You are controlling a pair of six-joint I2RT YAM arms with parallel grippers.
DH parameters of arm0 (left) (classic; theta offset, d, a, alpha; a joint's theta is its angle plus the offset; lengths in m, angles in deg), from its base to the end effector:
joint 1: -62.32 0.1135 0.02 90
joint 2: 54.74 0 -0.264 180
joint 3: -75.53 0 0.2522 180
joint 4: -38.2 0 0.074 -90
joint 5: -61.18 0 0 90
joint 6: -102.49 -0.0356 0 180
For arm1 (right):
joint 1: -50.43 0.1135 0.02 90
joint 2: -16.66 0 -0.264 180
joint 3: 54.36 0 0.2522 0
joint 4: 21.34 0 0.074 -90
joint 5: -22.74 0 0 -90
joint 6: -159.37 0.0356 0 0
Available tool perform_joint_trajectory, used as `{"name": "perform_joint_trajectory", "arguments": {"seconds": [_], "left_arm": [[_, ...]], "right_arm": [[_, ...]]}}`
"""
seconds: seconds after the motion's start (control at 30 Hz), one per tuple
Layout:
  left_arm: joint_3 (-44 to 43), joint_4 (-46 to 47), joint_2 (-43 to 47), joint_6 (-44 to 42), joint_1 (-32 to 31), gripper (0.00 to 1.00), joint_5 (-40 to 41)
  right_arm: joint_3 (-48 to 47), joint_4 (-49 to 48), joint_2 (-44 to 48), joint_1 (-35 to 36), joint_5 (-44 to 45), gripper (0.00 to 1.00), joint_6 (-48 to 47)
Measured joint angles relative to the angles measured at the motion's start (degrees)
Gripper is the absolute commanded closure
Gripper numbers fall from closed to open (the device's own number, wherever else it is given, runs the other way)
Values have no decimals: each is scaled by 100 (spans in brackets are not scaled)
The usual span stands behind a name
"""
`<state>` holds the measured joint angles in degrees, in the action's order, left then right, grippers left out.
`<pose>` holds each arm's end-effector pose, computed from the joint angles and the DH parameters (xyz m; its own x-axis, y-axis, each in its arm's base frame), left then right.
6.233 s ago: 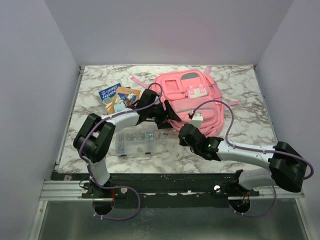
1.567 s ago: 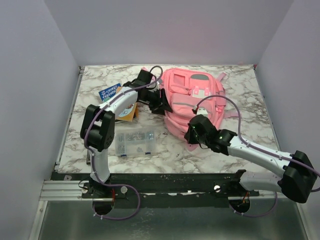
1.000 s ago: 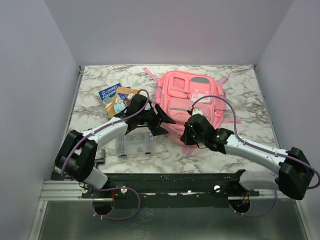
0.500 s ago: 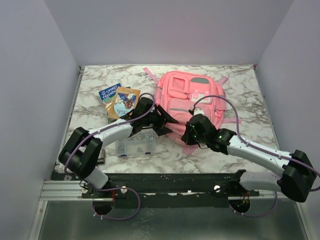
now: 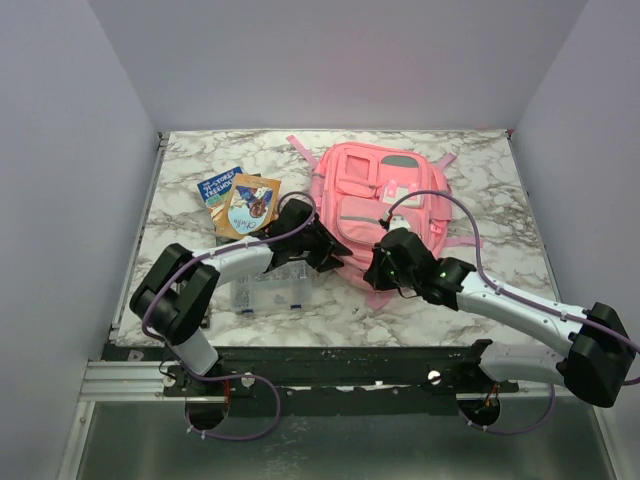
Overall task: Pack the student bag
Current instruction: Unzip the student bag at the center of the board.
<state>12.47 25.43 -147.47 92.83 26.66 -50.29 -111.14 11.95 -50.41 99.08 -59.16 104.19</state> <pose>0.2612 -0.2034 0.1801 -0.8432 -0.5241 0.1197 -0.4126 0.4883 -0.7690 0.1652 0.1802 0.2363 -0.7598 -0.0076 -0.6502 -0.2947 0.8954 0.3339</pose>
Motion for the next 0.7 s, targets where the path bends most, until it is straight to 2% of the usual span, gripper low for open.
{"name": "perform_joint_trajectory", "arguments": {"seconds": [0.17,0.3,0.7], "left_arm": [[-96,-70,-90,-225,-7,99,39],[-138,-205,28,-573,35,100,92],[-1707,-2050,428,-2577,588,100,31]], "right_arm": [[0,15,2,0,0,100,-98],[2,17,4,0,9,100,-345],[-13,-81,2,7,452,100,-796]]}}
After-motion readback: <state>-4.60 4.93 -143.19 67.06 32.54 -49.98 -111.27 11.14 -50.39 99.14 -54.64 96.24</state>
